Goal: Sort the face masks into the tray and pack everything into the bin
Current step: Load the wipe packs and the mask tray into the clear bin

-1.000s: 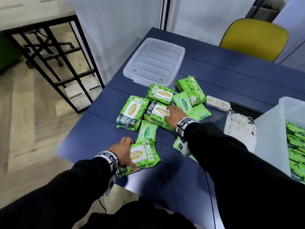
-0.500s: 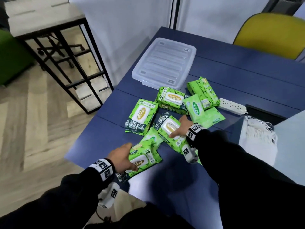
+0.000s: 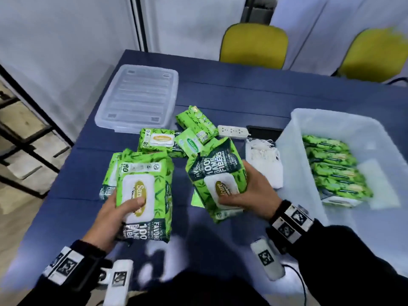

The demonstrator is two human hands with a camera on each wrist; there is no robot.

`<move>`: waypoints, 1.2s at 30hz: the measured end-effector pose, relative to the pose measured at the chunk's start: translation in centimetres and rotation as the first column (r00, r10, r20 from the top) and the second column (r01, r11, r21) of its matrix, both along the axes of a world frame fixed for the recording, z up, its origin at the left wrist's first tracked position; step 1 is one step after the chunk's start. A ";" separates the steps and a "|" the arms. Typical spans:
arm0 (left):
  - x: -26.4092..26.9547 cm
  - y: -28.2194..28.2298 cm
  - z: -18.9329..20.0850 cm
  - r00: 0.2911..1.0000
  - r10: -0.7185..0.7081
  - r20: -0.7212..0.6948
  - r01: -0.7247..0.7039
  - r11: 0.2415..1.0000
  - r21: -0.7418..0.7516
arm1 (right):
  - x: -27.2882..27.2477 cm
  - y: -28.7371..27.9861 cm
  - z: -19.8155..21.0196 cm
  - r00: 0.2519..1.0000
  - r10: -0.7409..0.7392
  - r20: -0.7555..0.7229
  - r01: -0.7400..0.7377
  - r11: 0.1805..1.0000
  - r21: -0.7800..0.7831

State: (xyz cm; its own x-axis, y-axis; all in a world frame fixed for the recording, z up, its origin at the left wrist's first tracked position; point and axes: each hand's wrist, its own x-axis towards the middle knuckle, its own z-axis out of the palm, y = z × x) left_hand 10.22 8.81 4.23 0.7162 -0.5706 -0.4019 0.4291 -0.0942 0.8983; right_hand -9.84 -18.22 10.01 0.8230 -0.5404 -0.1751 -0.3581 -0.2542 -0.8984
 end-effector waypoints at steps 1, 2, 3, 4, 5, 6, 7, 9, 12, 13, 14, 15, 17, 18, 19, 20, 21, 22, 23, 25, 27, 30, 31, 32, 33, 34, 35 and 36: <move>-0.5 -1.0 0.3 1.000 0.008 -0.022 -0.009 1.000 -0.013 | -1.9 -0.7 2.4 0.999 -0.007 0.052 0.007 1.000 0.002; -1.3 -2.1 0.7 0.999 0.008 -0.045 -0.009 1.000 -0.027 | -3.9 -1.4 5.0 0.995 -0.012 0.101 0.012 1.000 -0.009; -2.1 -3.3 1.0 0.998 0.002 -0.057 -0.004 0.999 -0.032 | -5.8 -2.4 7.3 0.989 -0.010 0.145 0.015 0.999 -0.036; -3.1 -4.7 1.5 0.998 -0.022 -0.061 0.020 0.999 -0.040 | -7.9 -3.4 9.4 0.987 -0.014 0.160 0.029 0.995 -0.090; -3.8 -5.8 2.0 0.997 -0.050 -0.051 0.048 0.998 -0.036 | -9.6 -4.5 11.2 0.988 -0.015 0.154 0.038 0.988 -0.149; -4.8 -7.3 2.9 0.997 -0.076 -0.034 0.075 0.997 -0.032 | -11.6 -5.8 12.6 0.991 -0.030 0.128 0.055 0.978 -0.202; -5.8 -8.8 3.7 0.993 -0.117 -0.015 0.116 0.992 -0.057 | -13.5 -7.2 13.6 0.993 -0.055 0.102 0.078 0.968 -0.237; -7.9 -12.0 5.1 0.979 -0.197 0.046 0.201 0.972 -0.120 | -17.1 -10.4 14.6 0.997 -0.077 0.009 0.076 0.959 -0.272; -10.8 -15.9 7.0 0.953 -0.265 0.146 0.288 0.944 -0.163 | -21.5 -15.6 13.2 0.968 -0.052 -0.247 -0.038 0.938 -0.345; -11.7 -17.0 7.6 0.949 -0.270 0.165 0.297 0.939 -0.171 | -22.5 -17.2 12.1 0.935 -0.037 -0.352 -0.106 0.920 -0.377; -12.7 -18.1 8.2 0.945 -0.273 0.178 0.305 0.935 -0.182 | -23.2 -18.6 10.8 0.890 -0.012 -0.456 -0.200 0.888 -0.414; -13.5 -18.9 8.9 0.939 -0.284 0.193 0.320 0.927 -0.194 | -23.4 -19.8 9.2 0.827 0.012 -0.562 -0.306 0.849 -0.432; -15.8 -20.8 9.9 0.932 -0.284 0.226 0.330 0.921 -0.207 | -23.7 -21.9 6.1 0.685 0.042 -0.728 -0.484 0.773 -0.410; -16.8 -21.5 10.6 0.928 -0.275 0.253 0.331 0.919 -0.213 | -23.6 -22.8 4.4 0.628 0.067 -0.775 -0.551 0.741 -0.383; -17.7 -22.2 11.2 0.921 -0.269 0.281 0.334 0.917 -0.219 | -23.5 -23.5 2.7 0.582 0.089 -0.809 -0.605 0.711 -0.357; -18.5 -22.7 12.0 0.914 -0.267 0.307 0.342 0.913 -0.224 | -23.1 -23.9 1.2 0.544 0.105 -0.832 -0.650 0.679 -0.340; -19.2 -23.2 12.7 0.904 -0.264 0.337 0.350 0.909 -0.225 | -22.9 -24.3 -0.2 0.511 0.109 -0.853 -0.689 0.645 -0.330; -20.1 -23.7 13.4 0.897 -0.255 0.362 0.350 0.909 -0.226 | -22.8 -24.7 -1.7 0.483 0.104 -0.869 -0.719 0.613 -0.326; -20.9 -24.1 13.9 0.890 -0.247 0.383 0.353 0.906 -0.236 | -22.8 -24.9 -2.9 0.450 0.091 -0.888 -0.748 0.581 -0.319; -22.2 -24.8 15.0 0.880 -0.233 0.415 0.356 0.901 -0.248 | -22.8 -24.9 -4.9 0.409 0.034 -0.912 -0.792 0.510 -0.336; -23.4 -25.3 15.7 0.853 -0.249 0.458 0.381 0.898 -0.222 | -22.9 -25.0 -6.1 0.415 -0.022 -0.909 -0.812 0.441 -0.382; -25.4 -26.5 16.8 0.766 -0.350 0.540 0.466 0.880 -0.091 | -22.9 -25.9 -6.3 0.406 -0.037 -0.913 -0.808 0.453 -0.377; -25.9 -27.1 17.0 0.712 -0.409 0.571 0.508 0.861 -0.016 | -23.2 -26.3 -6.1 0.407 -0.005 -0.913 -0.791 0.499 -0.355; -26.5 -27.9 17.3 0.643 -0.486 0.593 0.554 0.829 0.078 | -23.1 -27.0 -5.7 0.409 0.034 -0.912 -0.765 0.558 -0.322; -27.1 -28.9 17.4 0.552 -0.576 0.603 0.602 0.776 0.190 | -23.4 -27.8 -5.4 0.437 0.081 -0.896 -0.721 0.628 -0.295; -27.8 -30.3 17.4 0.426 -0.671 0.607 0.635 0.699 0.327 | -23.6 -28.8 -4.7 0.468 0.105 -0.878 -0.661 0.701 -0.268; -28.7 -31.7 17.2 0.260 -0.754 0.603 0.629 0.607 0.486 | -23.8 -29.9 -4.1 0.531 0.113 -0.840 -0.589 0.762 -0.270; -29.7 -33.4 16.7 0.072 -0.812 0.579 0.576 0.507 0.641 | -23.9 -30.9 -3.1 0.605 0.082 -0.792 -0.497 0.816 -0.295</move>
State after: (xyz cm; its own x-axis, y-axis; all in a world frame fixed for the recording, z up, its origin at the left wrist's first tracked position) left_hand -19.52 -24.58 20.94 0.0501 -0.9868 -0.1541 -0.7551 -0.1384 0.6409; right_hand -33.72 -49.13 6.88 0.6576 -0.4738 -0.5858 -0.6492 -0.7509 -0.1215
